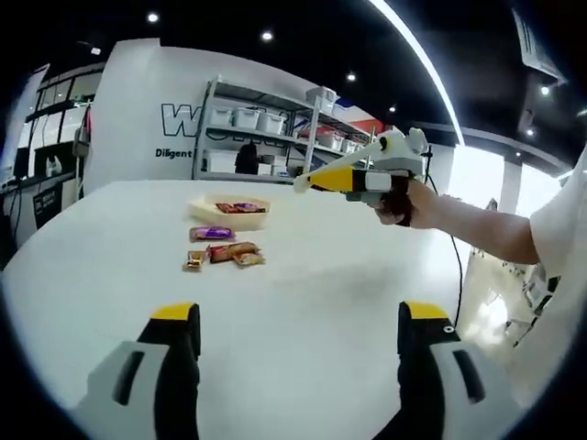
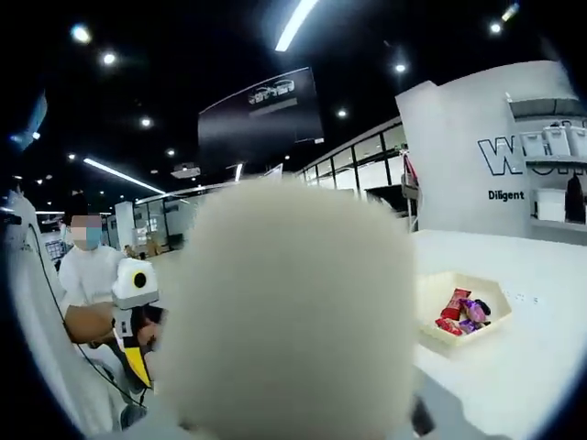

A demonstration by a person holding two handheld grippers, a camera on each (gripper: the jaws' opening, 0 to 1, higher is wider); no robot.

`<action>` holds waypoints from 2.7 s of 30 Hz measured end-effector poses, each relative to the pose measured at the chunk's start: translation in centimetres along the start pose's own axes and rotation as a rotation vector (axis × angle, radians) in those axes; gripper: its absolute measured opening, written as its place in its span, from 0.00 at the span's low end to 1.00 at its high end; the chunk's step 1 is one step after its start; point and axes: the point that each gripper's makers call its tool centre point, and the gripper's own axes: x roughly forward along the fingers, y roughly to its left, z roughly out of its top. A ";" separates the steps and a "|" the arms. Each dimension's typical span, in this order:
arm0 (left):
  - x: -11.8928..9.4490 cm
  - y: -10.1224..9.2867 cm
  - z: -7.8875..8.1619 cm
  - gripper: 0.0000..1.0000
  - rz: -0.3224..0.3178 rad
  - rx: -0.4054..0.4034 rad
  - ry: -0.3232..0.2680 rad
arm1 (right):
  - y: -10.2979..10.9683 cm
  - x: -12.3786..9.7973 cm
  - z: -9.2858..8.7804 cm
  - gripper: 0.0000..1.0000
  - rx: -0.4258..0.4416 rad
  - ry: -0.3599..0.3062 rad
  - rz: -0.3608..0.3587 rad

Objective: Place the target food into the container with the food tongs after gripping and lifting it, then release it inside without dropping or visibly crushing the food.

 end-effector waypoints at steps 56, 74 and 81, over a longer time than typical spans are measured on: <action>-1.0 -8.7 5.9 0.33 -0.556 -0.106 -0.217 | 11.4 -4.3 -1.9 0.16 0.140 -0.018 0.363; -1.3 -8.9 6.2 0.14 -0.615 -0.141 -0.239 | 12.1 -4.4 -2.0 0.17 0.151 -0.016 0.374; -1.6 -9.2 6.3 0.04 -0.635 -0.116 -0.269 | 12.2 -4.4 -2.0 0.17 0.156 -0.014 0.379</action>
